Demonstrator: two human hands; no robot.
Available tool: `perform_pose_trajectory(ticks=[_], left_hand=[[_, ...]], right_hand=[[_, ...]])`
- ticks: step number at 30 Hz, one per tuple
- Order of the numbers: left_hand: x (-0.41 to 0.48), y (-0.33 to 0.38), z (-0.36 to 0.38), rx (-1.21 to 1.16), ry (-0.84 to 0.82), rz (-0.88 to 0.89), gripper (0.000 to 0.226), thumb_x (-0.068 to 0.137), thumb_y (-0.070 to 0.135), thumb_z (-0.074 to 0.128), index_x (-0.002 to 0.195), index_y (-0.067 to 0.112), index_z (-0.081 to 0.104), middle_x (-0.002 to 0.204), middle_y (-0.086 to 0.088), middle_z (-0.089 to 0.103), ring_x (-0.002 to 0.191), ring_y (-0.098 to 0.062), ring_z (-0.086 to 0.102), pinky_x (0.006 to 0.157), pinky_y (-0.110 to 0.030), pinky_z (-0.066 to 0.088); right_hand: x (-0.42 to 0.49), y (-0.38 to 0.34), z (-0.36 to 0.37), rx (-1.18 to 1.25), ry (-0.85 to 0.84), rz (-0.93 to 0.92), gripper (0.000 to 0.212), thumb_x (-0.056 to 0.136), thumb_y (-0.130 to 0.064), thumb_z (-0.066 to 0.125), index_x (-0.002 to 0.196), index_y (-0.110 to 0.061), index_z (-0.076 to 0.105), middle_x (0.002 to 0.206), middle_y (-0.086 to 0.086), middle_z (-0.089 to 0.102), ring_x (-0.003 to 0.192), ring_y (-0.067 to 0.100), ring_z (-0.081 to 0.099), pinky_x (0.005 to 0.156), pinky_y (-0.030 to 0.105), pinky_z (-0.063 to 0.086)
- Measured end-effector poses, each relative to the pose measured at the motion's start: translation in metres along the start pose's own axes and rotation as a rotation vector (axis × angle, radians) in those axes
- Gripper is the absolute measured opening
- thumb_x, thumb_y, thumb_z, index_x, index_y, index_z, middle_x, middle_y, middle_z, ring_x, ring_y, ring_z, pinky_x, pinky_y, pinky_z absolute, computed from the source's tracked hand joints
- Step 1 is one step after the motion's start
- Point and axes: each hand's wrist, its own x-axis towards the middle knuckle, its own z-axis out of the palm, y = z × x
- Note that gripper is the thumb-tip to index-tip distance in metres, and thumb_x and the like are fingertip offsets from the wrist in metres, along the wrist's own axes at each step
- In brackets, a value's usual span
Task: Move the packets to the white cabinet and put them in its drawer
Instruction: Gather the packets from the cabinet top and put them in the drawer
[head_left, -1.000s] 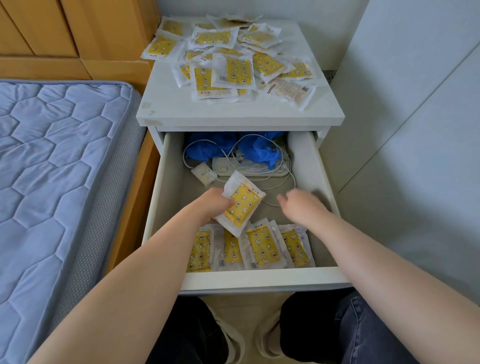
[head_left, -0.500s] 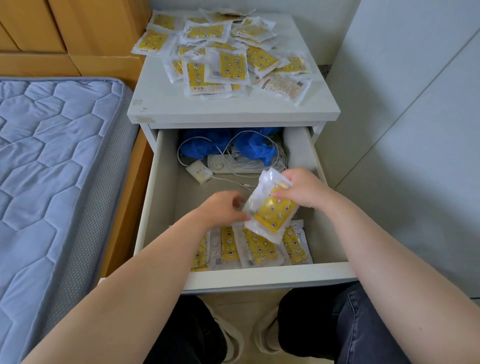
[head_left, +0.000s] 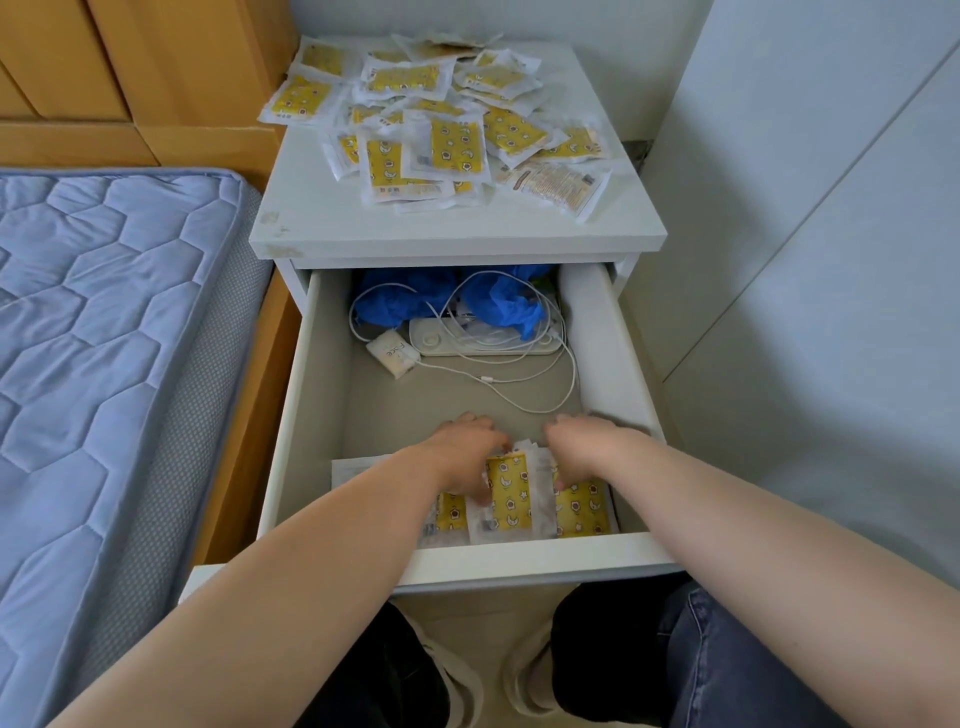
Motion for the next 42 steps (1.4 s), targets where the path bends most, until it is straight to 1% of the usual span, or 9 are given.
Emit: perform_pose_trajectory(ticks=[6,11,13,15,20,24,27,34,42], left_hand=[[0.001,0.016,0.0,-0.061,0.044,0.071,0.079,0.074,0.031,0.079,0.142,0.02,0.04,0.136,-0.003,0.047,0.127,-0.023,0.04,0.104,-0.033,0.035],[-0.003,0.007,0.003,-0.003,-0.053,-0.027,0.104,0.07,0.054,0.076,0.151,0.022,0.019,0.149,-0.003,0.031,0.139,-0.025,0.025,0.112,-0.044,0.024],[-0.005,0.001,0.003,-0.009,-0.092,-0.09,0.107,0.071,0.061,0.072,0.152,0.025,0.013,0.154,-0.002,0.024,0.143,-0.025,0.018,0.114,-0.05,0.019],[-0.006,-0.004,0.003,-0.062,-0.125,-0.122,0.107,0.071,0.06,0.072,0.152,0.025,0.013,0.155,-0.004,0.022,0.142,-0.026,0.019,0.114,-0.047,0.024],[-0.008,-0.004,0.003,-0.091,-0.172,-0.107,0.093,0.072,0.053,0.076,0.146,0.022,0.029,0.143,-0.005,0.036,0.132,-0.025,0.034,0.107,-0.039,0.034],[-0.008,0.005,0.005,0.076,-0.255,-0.088,0.095,0.072,0.053,0.075,0.147,0.019,0.027,0.144,-0.007,0.032,0.134,-0.026,0.032,0.106,-0.041,0.035],[-0.008,0.003,0.005,0.024,-0.215,-0.095,0.094,0.074,0.053,0.074,0.148,0.02,0.026,0.145,-0.006,0.033,0.134,-0.026,0.033,0.107,-0.04,0.035],[-0.008,-0.004,-0.003,-0.117,-0.069,-0.097,0.078,0.087,0.046,0.063,0.15,0.02,0.025,0.147,-0.006,0.035,0.133,-0.025,0.037,0.107,-0.036,0.034],[-0.016,0.003,-0.018,-0.12,0.156,-0.147,0.058,0.092,0.028,0.057,0.145,0.019,0.036,0.144,-0.004,0.042,0.132,-0.023,0.04,0.108,-0.037,0.037]], right_hand=[[0.003,0.0,0.003,-0.015,-0.136,-0.016,0.07,0.084,-0.042,0.067,0.141,-0.014,0.039,0.139,0.008,0.048,0.12,0.027,0.053,0.096,0.036,0.047],[0.006,0.002,0.009,-0.097,-0.167,-0.007,0.093,0.077,-0.053,0.07,0.15,-0.019,0.023,0.152,0.008,0.029,0.137,0.028,0.031,0.109,0.045,0.035],[0.008,0.004,0.011,-0.028,-0.132,-0.006,0.103,0.071,-0.056,0.073,0.151,-0.02,0.018,0.153,0.006,0.025,0.139,0.029,0.026,0.108,0.051,0.033],[0.008,0.004,0.011,0.068,-0.079,-0.03,0.108,0.069,-0.053,0.076,0.151,-0.022,0.013,0.155,0.004,0.021,0.141,0.028,0.022,0.108,0.052,0.033],[0.007,-0.003,0.01,0.105,-0.124,-0.125,0.095,0.069,-0.047,0.078,0.146,-0.03,0.024,0.143,0.005,0.032,0.136,0.028,0.03,0.106,0.048,0.037],[0.007,-0.002,0.009,0.107,-0.138,-0.148,0.091,0.069,-0.043,0.079,0.144,-0.028,0.028,0.137,0.005,0.035,0.13,0.028,0.038,0.102,0.045,0.042],[0.008,-0.002,0.01,0.141,-0.119,-0.128,0.092,0.069,-0.042,0.079,0.144,-0.027,0.028,0.139,0.003,0.035,0.127,0.027,0.042,0.099,0.044,0.045],[0.008,-0.003,0.006,0.294,0.064,-0.097,0.079,0.082,-0.044,0.066,0.146,-0.018,0.029,0.145,0.005,0.039,0.125,0.025,0.047,0.099,0.038,0.045],[-0.006,0.0,-0.005,0.361,0.355,-0.09,0.059,0.088,-0.031,0.06,0.139,-0.012,0.038,0.138,0.009,0.044,0.12,0.027,0.048,0.093,0.04,0.047]])
